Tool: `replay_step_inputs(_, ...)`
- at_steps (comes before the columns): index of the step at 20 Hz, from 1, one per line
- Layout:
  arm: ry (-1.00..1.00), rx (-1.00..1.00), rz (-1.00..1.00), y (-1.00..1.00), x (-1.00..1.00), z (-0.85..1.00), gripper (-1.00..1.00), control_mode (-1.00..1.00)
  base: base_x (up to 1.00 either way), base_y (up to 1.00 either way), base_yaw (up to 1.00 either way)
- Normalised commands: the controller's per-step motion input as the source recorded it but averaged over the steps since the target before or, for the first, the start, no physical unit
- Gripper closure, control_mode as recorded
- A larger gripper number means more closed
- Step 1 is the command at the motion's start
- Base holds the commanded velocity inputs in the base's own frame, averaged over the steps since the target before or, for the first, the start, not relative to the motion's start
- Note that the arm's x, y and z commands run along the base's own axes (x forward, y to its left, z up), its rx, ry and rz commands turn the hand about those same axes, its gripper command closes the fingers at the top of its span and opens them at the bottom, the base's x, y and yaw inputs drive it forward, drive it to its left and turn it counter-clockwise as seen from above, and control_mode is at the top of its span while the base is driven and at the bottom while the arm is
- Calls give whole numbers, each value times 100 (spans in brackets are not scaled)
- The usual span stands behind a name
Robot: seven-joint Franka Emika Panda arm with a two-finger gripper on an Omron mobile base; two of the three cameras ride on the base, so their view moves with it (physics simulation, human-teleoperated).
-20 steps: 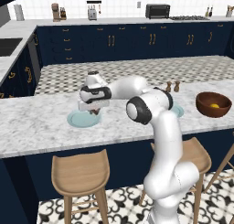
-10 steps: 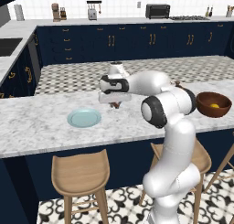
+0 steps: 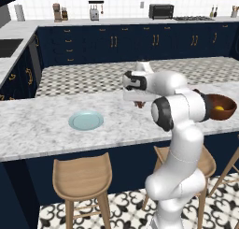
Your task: Pick the chicken drumstick and lemon from their plates and place them in the bowl. Then put the bowl in the fridge.
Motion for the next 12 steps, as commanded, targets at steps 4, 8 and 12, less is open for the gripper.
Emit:
replay_step_inputs(4,13,0,-31,-100,0,1,100,-100,0,0,0)
replay_step_inputs(8,12,0,-31,-100,0,0,100,-100,0,0,0)
replay_step_inputs(12,15,0,-27,-100,0,1,100,-100,0,0,0)
